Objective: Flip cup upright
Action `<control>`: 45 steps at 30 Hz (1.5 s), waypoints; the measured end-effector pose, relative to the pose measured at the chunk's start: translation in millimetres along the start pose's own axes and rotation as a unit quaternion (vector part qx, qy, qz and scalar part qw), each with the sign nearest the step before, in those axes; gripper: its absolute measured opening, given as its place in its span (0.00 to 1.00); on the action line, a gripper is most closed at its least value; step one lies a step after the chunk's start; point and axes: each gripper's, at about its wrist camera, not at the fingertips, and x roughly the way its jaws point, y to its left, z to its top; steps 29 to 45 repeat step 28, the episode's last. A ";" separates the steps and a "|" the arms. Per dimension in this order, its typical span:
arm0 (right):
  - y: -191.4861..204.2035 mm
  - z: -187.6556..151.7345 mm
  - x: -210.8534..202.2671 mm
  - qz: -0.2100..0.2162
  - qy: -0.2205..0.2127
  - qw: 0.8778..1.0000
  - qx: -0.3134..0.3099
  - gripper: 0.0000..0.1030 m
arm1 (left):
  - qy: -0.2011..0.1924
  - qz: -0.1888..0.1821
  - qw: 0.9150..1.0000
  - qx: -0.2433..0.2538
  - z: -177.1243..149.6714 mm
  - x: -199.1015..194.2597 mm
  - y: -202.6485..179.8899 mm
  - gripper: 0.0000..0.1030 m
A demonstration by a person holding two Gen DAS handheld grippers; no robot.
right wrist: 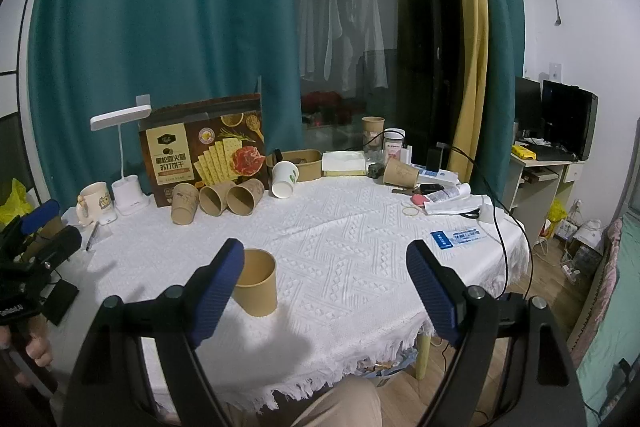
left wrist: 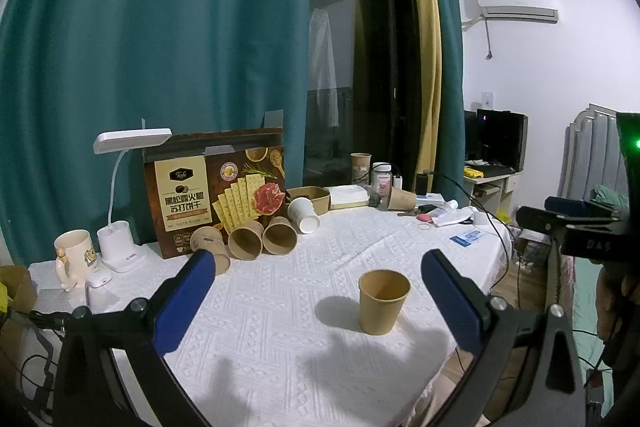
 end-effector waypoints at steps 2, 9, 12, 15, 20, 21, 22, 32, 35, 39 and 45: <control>0.2 0.1 0.0 -0.001 -0.001 1.000 -0.001 0.79 | -0.001 -0.001 1.000 -0.001 -0.1 -0.2 -0.1 1.00; -0.9 -1.3 2.0 -0.001 0.001 1.000 0.001 0.79 | -0.001 -0.008 1.000 -0.002 -0.2 -0.5 -6.4 1.00; -1.0 -1.3 2.2 -0.001 0.001 1.000 0.001 0.79 | -0.001 -0.007 1.000 -0.003 -0.4 -0.9 -6.6 1.00; -1.3 -2.4 1.9 -0.001 0.001 1.000 0.001 0.79 | -0.001 -0.008 1.000 -0.003 -0.7 -1.4 -5.8 1.00; -2.2 -4.1 4.9 0.002 0.004 1.000 0.001 0.79 | 0.000 -0.007 1.000 -0.002 -0.6 -1.3 -6.6 1.00; -2.4 -4.4 5.9 0.002 0.004 1.000 0.002 0.79 | 0.000 -0.007 1.000 -0.003 -0.6 -1.5 -6.1 1.00; -2.7 -4.2 6.6 0.003 0.004 1.000 0.002 0.79 | 0.000 -0.006 1.000 -0.002 -0.4 -1.4 -6.9 1.00; -3.9 -2.2 8.9 0.004 0.005 1.000 0.001 0.79 | 0.000 -0.009 1.000 -0.005 0.1 -0.5 -5.5 1.00; -3.9 -2.2 8.9 0.004 0.005 1.000 0.001 0.79 | 0.000 -0.009 1.000 -0.005 0.1 -0.5 -5.5 1.00; -3.9 -2.2 8.9 0.004 0.005 1.000 0.001 0.79 | 0.000 -0.009 1.000 -0.005 0.1 -0.5 -5.5 1.00; -3.9 -2.2 8.9 0.004 0.005 1.000 0.001 0.79 | 0.000 -0.009 1.000 -0.005 0.1 -0.5 -5.5 1.00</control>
